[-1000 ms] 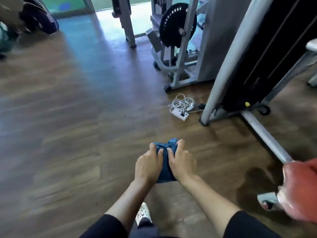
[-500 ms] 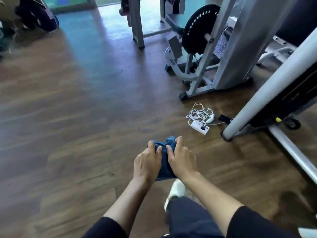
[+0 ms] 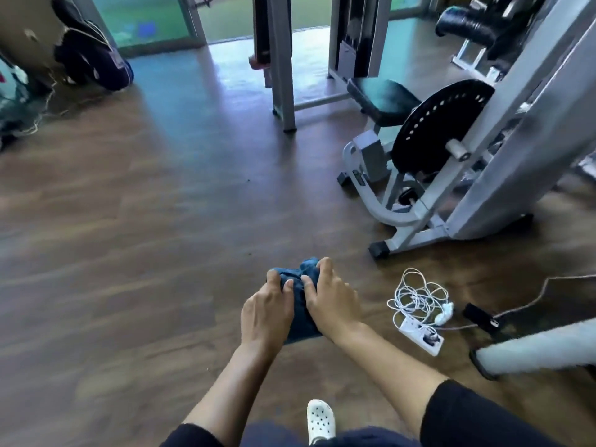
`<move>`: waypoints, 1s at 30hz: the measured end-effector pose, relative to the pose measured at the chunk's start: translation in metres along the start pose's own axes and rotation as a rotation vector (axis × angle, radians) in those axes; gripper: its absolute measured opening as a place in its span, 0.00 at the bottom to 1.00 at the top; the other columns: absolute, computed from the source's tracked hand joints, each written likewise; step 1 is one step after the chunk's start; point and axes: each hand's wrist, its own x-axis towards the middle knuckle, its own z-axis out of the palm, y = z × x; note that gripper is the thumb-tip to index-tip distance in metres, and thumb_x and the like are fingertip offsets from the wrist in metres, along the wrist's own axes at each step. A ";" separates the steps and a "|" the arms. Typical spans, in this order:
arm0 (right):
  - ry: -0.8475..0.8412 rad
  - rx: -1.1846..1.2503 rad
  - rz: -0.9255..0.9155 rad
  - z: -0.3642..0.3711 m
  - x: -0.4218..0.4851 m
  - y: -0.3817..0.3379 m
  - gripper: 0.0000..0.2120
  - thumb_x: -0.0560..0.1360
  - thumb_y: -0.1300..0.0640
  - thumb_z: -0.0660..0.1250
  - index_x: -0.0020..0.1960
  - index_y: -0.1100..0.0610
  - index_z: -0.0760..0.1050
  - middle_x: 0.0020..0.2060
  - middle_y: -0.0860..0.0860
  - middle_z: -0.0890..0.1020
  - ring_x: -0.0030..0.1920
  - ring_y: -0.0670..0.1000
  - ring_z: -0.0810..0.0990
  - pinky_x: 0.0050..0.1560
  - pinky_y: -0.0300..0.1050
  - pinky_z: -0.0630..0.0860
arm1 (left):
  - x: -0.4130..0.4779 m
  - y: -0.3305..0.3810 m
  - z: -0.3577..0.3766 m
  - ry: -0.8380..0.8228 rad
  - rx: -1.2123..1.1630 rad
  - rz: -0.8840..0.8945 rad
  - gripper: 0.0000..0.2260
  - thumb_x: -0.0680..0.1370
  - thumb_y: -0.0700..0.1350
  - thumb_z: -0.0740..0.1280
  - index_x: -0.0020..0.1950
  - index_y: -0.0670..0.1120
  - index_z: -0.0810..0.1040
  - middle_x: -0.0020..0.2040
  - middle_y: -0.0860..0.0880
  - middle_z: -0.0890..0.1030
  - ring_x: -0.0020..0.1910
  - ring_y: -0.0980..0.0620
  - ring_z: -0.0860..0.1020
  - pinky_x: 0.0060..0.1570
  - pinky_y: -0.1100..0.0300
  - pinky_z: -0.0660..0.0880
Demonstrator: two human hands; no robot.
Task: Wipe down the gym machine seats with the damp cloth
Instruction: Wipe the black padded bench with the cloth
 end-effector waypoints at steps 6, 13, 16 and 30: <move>0.009 -0.004 -0.010 0.011 0.154 -0.031 0.15 0.81 0.47 0.54 0.58 0.58 0.63 0.54 0.56 0.79 0.51 0.61 0.79 0.43 0.50 0.69 | 0.157 -0.012 -0.003 0.023 -0.008 0.019 0.11 0.82 0.51 0.53 0.53 0.44 0.67 0.47 0.40 0.82 0.48 0.38 0.79 0.41 0.52 0.68; 0.057 -0.034 0.067 0.025 0.345 -0.056 0.15 0.81 0.47 0.53 0.59 0.58 0.62 0.54 0.57 0.79 0.51 0.61 0.79 0.43 0.50 0.71 | 0.365 -0.019 0.008 -0.043 0.076 0.103 0.11 0.82 0.50 0.53 0.55 0.44 0.67 0.48 0.41 0.82 0.49 0.38 0.79 0.41 0.52 0.68; 0.077 -0.037 0.096 0.018 0.424 -0.068 0.15 0.81 0.47 0.53 0.60 0.58 0.62 0.54 0.55 0.79 0.51 0.59 0.80 0.43 0.49 0.70 | 0.449 -0.012 0.005 -0.067 0.088 0.173 0.10 0.82 0.51 0.54 0.54 0.45 0.67 0.46 0.43 0.82 0.48 0.39 0.79 0.41 0.53 0.67; 0.207 -0.109 0.276 -0.019 0.741 -0.008 0.18 0.81 0.46 0.51 0.62 0.58 0.62 0.55 0.55 0.78 0.51 0.58 0.80 0.43 0.49 0.71 | 0.780 0.085 0.080 -0.125 0.317 0.423 0.13 0.82 0.54 0.52 0.55 0.46 0.69 0.47 0.46 0.82 0.47 0.44 0.80 0.42 0.54 0.69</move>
